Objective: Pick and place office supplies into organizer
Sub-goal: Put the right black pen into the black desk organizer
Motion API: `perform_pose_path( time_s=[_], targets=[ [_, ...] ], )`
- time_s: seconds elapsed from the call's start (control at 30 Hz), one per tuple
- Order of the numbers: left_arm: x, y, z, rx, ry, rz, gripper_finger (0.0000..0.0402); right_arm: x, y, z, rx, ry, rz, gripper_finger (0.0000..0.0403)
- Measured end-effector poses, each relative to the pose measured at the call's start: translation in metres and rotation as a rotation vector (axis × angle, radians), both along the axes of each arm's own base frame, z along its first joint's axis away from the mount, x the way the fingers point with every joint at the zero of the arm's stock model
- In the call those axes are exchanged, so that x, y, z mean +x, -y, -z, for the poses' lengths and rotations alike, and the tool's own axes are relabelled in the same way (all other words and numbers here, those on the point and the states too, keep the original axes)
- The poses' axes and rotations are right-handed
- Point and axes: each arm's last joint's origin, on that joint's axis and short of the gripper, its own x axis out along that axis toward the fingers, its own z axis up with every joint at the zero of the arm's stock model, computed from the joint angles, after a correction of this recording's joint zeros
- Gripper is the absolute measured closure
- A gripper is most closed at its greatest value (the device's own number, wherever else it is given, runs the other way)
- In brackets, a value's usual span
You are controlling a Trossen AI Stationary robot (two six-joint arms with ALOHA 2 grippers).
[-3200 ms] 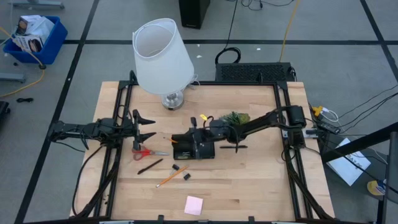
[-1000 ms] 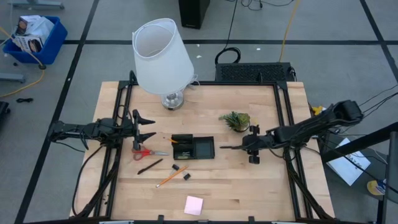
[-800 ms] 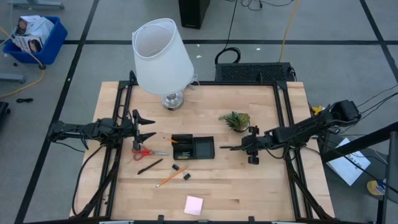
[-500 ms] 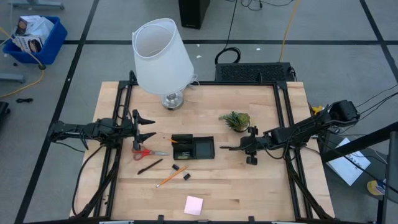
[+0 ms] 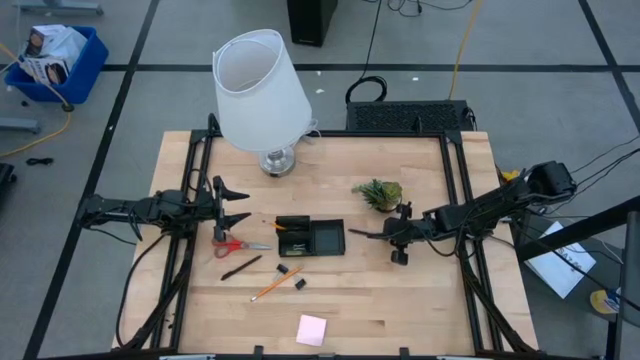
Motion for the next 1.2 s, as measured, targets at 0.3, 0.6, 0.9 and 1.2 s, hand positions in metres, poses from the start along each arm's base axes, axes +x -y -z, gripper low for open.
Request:
perform_pose_path(
  time_s=[0.3, 0.6, 0.9, 1.2],
  targets=[
    [0.0, 0.0, 0.0, 0.0, 0.0, 0.0, 0.0146, 0.005, -0.001, -0.003, -0.003, 0.075, 0.015, 0.0374],
    [0.0, 0.0, 0.0, 0.0, 0.0, 0.0, 0.0146, 0.012, 0.0, -0.009, -0.074, 0.174, 0.056, 0.0375],
    [0.0, 0.0, 0.0, 0.0, 0.0, 0.0, 0.0146, 0.014, 0.0, -0.012, -0.041, 0.216, 0.096, 0.0377],
    [0.0, 0.0, 0.0, 0.0, 0.0, 0.0, 0.0146, 0.024, -0.002, -0.023, -0.062, 0.358, 0.041, 0.0374]
  ],
)
